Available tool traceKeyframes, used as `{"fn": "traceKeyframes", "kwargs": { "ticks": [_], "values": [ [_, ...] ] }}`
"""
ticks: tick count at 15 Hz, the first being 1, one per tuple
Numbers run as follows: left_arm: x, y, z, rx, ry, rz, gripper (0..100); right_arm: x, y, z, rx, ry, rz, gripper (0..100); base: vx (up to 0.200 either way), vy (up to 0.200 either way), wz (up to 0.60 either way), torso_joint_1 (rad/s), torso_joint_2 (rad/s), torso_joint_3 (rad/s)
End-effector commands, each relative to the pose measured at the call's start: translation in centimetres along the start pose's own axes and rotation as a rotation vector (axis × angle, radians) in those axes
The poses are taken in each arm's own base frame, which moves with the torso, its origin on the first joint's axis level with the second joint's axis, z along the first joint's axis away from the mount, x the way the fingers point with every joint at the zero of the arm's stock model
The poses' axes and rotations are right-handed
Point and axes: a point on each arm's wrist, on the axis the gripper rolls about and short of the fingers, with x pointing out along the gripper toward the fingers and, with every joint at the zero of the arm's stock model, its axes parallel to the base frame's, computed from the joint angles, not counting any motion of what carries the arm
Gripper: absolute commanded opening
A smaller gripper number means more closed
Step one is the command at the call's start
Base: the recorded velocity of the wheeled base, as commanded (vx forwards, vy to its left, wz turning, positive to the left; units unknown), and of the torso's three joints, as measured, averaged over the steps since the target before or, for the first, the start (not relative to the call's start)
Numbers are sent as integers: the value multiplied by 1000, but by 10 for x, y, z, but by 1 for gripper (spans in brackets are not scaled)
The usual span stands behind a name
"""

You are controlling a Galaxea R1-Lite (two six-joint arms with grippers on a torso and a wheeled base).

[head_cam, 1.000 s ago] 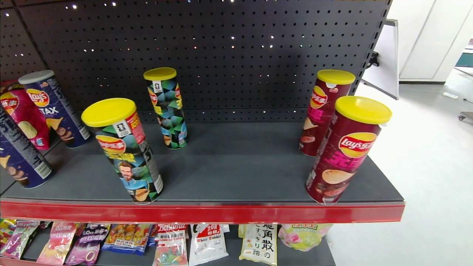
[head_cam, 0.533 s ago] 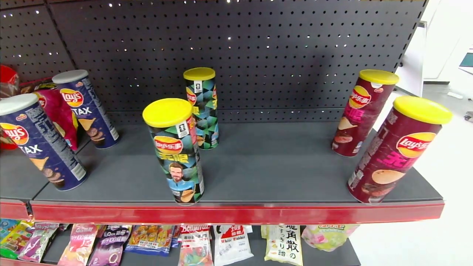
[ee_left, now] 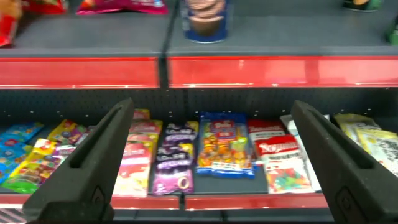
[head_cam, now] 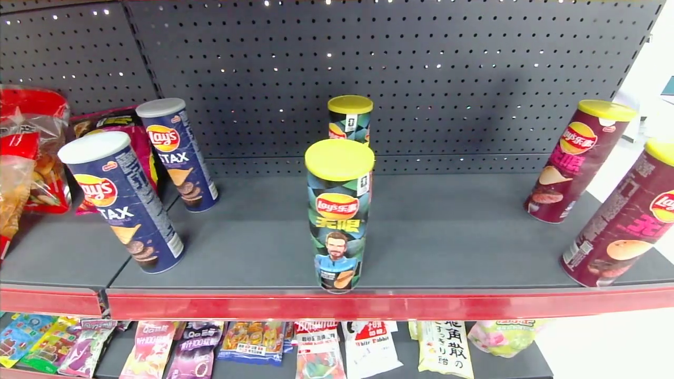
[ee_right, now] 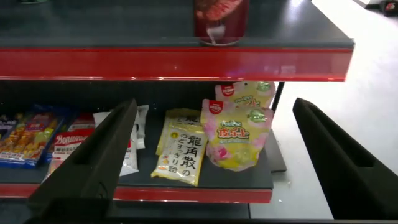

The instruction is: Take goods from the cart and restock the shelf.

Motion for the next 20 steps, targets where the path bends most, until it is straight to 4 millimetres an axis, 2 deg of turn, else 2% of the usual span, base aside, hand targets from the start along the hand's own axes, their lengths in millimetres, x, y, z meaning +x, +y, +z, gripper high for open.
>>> {"fn": "traceKeyframes", "kwargs": {
  "ticks": [1,5,20],
  "values": [
    [0,0,0,0,-1,0,100,0,0,0,-1,2,-1,100,0,200,0,7,2,2],
    [0,0,0,0,-1,0,100,0,0,0,-1,2,1,100,0,200,0,4,1,1],
    [0,0,0,-2,-1,2,100,0,0,0,-4,1,1,100,0,0,0,0,0,0]
  ]
}}
